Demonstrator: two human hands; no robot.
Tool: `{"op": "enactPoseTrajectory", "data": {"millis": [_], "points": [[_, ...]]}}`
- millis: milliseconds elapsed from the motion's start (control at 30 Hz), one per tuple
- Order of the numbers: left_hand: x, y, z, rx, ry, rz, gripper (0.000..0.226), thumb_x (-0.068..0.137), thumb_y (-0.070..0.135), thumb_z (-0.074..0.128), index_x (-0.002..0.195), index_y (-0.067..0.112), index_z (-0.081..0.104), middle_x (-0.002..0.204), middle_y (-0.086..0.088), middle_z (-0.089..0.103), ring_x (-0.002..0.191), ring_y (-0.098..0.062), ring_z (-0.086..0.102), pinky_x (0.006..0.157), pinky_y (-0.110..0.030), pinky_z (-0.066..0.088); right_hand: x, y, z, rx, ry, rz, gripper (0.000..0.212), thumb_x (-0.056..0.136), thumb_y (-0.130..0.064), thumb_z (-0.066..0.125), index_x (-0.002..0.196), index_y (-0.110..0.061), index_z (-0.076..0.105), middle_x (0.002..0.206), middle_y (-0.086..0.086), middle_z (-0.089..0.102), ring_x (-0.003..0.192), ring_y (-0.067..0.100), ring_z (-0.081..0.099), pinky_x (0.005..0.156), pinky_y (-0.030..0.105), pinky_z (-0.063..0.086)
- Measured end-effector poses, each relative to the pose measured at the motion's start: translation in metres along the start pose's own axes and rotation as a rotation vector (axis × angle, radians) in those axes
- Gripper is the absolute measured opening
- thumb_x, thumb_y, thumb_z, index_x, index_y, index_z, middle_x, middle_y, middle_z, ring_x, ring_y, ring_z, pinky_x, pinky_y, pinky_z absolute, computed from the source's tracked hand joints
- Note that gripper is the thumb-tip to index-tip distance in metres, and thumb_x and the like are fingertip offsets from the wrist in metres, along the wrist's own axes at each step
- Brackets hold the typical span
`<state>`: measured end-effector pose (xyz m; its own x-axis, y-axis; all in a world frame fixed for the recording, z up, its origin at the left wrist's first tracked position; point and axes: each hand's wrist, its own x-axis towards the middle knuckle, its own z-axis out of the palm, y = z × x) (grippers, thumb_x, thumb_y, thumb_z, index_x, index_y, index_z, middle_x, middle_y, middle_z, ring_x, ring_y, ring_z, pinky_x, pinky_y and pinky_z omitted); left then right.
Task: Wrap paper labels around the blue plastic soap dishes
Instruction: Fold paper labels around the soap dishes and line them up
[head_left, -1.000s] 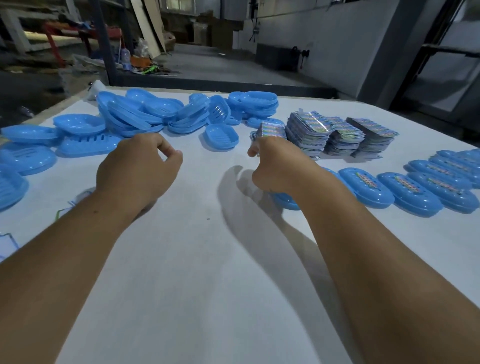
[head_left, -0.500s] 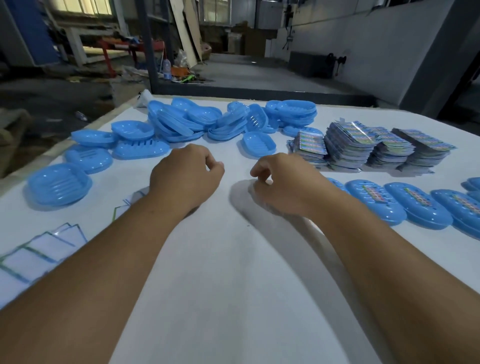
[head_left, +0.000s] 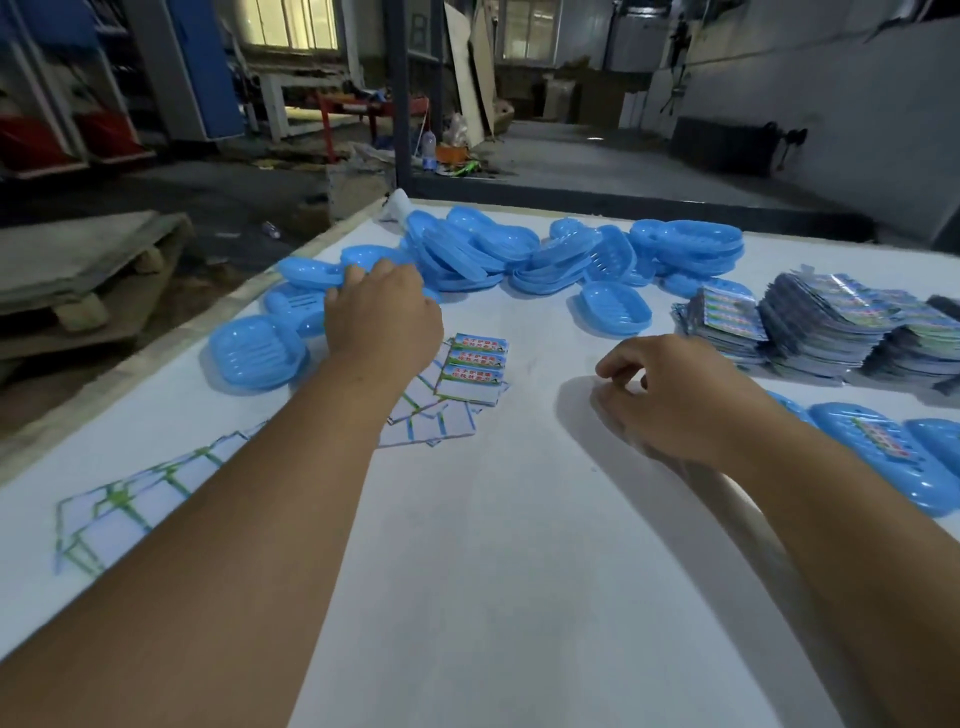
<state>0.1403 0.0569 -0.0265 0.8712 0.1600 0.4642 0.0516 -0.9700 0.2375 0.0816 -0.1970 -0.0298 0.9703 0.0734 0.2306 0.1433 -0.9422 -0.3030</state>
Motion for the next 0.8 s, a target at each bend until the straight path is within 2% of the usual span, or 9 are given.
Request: {"op": "enactPoseTrajectory", "data": {"millis": [167, 300, 500, 633, 800], "points": [[0.003, -0.006, 0.009, 0.010, -0.227, 0.042, 0.045, 0.102, 0.032, 0.040, 0.145, 0.019, 0.045, 0.146, -0.007, 0.050, 0.134, -0.031, 0.039, 0.106, -0.049, 0.034, 0.000, 0.001, 0.000, -0.008, -0.001, 0.000, 0.026, 0.089, -0.040, 0.063, 0.112, -0.033, 0.070, 0.104, -0.014, 0.069, 0.090, 0.011, 0.055, 0.075, 0.026, 0.038], [0.003, -0.004, 0.011, -0.009, -0.250, 0.045, 0.051, 0.102, 0.032, 0.043, 0.151, 0.021, 0.036, 0.153, -0.006, 0.042, 0.138, -0.031, 0.036, 0.110, -0.050, 0.032, 0.000, 0.001, 0.000, -0.021, -0.002, -0.013, 0.027, 0.090, -0.039, 0.063, 0.115, -0.031, 0.070, 0.107, -0.013, 0.070, 0.091, 0.011, 0.055, 0.077, 0.026, 0.038], [0.004, -0.002, 0.011, -0.034, -0.123, -0.022, 0.053, 0.095, 0.045, 0.056, 0.139, 0.016, 0.049, 0.138, -0.011, 0.049, 0.128, -0.032, 0.042, 0.098, -0.048, 0.044, 0.000, 0.001, 0.000, -0.022, -0.004, -0.020, 0.027, 0.090, -0.040, 0.063, 0.115, -0.031, 0.070, 0.106, -0.013, 0.069, 0.091, 0.011, 0.055, 0.077, 0.026, 0.039], [0.007, -0.001, 0.013, -0.052, -0.125, -0.075, 0.060, 0.090, 0.059, 0.061, 0.131, 0.015, 0.058, 0.135, -0.011, 0.051, 0.128, -0.030, 0.041, 0.099, -0.047, 0.044, 0.000, 0.002, 0.001, -0.018, 0.006, -0.021, 0.025, 0.090, -0.040, 0.063, 0.113, -0.032, 0.071, 0.103, -0.014, 0.069, 0.089, 0.011, 0.055, 0.075, 0.025, 0.038], [0.009, -0.002, 0.012, -0.089, -0.102, -0.073, 0.054, 0.087, 0.055, 0.068, 0.123, 0.016, 0.063, 0.130, -0.011, 0.053, 0.125, -0.029, 0.043, 0.098, -0.044, 0.045, 0.000, 0.002, 0.002, -0.006, 0.007, -0.012, 0.025, 0.090, -0.040, 0.063, 0.112, -0.033, 0.071, 0.099, -0.015, 0.067, 0.088, 0.010, 0.054, 0.073, 0.025, 0.036]]}}
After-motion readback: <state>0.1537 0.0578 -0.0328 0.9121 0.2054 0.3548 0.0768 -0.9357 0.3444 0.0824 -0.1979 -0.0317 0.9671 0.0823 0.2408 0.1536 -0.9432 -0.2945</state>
